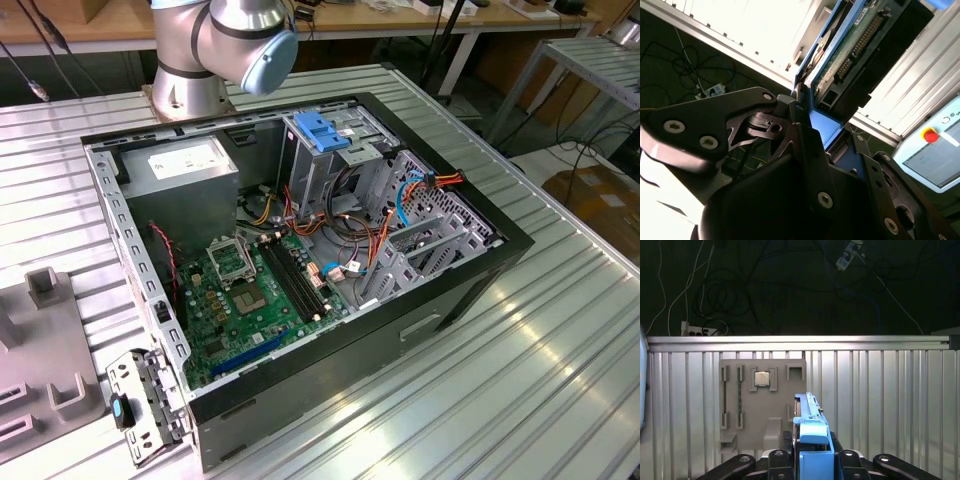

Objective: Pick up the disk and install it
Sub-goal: 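Pick up the disk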

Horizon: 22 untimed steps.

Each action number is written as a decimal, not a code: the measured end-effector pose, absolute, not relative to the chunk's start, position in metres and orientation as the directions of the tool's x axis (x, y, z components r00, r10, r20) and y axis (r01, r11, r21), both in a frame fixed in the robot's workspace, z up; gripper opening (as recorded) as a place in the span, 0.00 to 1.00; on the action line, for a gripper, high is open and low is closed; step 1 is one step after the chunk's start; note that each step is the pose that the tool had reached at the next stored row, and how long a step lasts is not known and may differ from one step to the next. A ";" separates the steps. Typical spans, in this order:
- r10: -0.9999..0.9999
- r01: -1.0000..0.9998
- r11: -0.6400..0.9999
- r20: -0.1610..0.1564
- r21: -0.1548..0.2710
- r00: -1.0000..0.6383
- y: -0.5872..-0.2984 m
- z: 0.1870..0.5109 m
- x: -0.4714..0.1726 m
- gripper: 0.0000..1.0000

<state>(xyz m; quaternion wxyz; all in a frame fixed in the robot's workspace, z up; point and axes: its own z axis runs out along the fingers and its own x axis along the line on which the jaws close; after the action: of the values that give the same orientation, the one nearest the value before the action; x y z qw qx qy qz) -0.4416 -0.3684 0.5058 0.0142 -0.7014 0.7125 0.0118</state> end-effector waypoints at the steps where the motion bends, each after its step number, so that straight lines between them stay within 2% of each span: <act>1: -0.999 -1.000 0.016 -0.037 -0.003 -0.016 -0.368 0.506 -0.441 0.37; 22: -0.999 -1.000 0.016 -0.037 -0.003 -0.016 -0.368 0.506 -0.424 0.37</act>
<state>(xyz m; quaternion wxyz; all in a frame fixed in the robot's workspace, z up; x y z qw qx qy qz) -0.4235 -0.3683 0.5058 0.0142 -0.7014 0.7125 0.0118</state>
